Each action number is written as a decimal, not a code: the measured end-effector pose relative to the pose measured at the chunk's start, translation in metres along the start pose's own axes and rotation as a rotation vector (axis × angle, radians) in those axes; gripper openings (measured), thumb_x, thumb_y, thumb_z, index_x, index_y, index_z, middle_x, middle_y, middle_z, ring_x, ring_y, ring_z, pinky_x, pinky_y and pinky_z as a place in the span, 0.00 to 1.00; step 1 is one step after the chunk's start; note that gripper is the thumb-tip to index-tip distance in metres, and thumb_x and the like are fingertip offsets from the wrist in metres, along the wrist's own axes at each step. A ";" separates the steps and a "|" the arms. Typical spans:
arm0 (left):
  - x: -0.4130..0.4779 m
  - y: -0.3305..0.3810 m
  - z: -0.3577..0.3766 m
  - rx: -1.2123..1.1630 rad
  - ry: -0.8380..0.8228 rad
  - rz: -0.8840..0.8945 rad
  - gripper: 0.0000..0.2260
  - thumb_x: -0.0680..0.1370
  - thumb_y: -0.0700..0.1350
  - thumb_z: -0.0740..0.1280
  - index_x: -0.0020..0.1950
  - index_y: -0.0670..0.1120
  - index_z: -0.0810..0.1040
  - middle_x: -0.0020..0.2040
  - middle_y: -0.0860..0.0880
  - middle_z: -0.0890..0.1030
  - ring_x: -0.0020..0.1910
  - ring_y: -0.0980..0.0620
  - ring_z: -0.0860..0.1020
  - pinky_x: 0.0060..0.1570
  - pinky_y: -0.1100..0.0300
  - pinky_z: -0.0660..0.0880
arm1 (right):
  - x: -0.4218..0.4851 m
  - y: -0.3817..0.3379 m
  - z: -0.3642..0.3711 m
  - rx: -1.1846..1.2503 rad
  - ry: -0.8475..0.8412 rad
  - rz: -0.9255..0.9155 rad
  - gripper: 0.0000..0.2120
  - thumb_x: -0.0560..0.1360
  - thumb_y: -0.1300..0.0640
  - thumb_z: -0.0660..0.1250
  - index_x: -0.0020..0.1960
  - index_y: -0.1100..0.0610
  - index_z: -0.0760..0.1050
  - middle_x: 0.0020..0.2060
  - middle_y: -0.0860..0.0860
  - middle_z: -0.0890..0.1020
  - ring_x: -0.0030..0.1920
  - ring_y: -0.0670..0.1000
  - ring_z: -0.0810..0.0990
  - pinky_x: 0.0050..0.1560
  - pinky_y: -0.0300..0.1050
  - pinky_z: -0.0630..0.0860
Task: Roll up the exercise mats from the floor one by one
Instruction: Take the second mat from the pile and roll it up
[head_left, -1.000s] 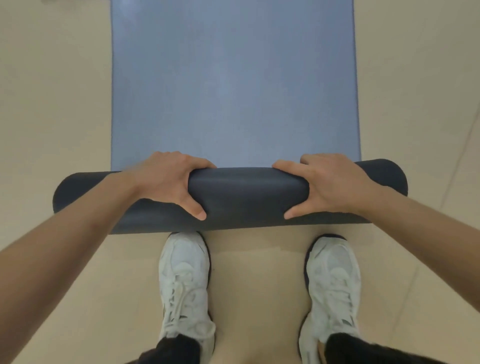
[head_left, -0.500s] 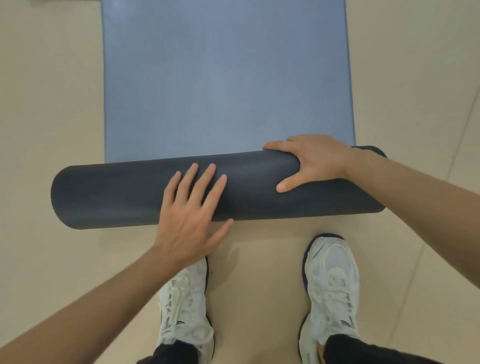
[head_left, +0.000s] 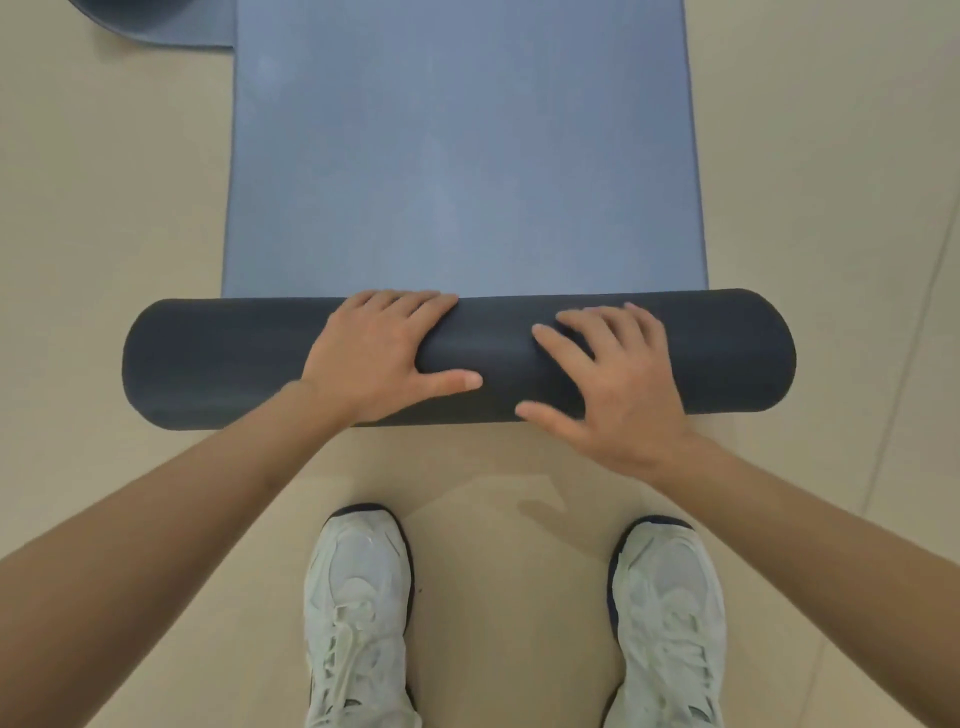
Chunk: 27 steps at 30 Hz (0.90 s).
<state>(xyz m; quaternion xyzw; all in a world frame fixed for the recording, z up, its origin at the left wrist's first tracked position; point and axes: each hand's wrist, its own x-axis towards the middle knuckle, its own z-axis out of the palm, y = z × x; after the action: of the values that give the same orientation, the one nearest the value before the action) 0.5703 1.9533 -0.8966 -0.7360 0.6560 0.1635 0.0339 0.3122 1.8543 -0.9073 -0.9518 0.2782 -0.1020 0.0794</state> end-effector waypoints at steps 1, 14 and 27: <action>0.008 -0.004 -0.006 -0.027 -0.046 -0.008 0.46 0.70 0.81 0.48 0.79 0.54 0.65 0.75 0.53 0.73 0.71 0.47 0.73 0.69 0.48 0.66 | -0.004 -0.002 0.002 -0.059 -0.040 0.007 0.38 0.75 0.28 0.62 0.72 0.55 0.75 0.68 0.59 0.77 0.68 0.64 0.74 0.72 0.67 0.62; 0.026 -0.013 -0.020 -0.120 0.417 -0.101 0.27 0.77 0.68 0.61 0.63 0.51 0.81 0.62 0.53 0.83 0.60 0.46 0.79 0.63 0.49 0.68 | 0.065 0.038 -0.005 -0.201 -0.290 0.032 0.51 0.67 0.16 0.50 0.79 0.48 0.60 0.68 0.56 0.74 0.65 0.61 0.73 0.69 0.63 0.65; 0.068 -0.044 -0.045 0.038 -0.058 -0.047 0.57 0.54 0.86 0.61 0.78 0.62 0.59 0.66 0.52 0.77 0.61 0.46 0.77 0.63 0.46 0.72 | 0.136 0.069 -0.022 -0.050 -0.624 0.032 0.58 0.57 0.13 0.59 0.79 0.40 0.50 0.65 0.49 0.74 0.60 0.55 0.74 0.63 0.54 0.68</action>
<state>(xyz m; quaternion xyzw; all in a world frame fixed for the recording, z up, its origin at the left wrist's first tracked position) 0.6278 1.8831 -0.8811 -0.7454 0.6404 0.1713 0.0704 0.3840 1.7202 -0.8802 -0.9343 0.2575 0.2032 0.1393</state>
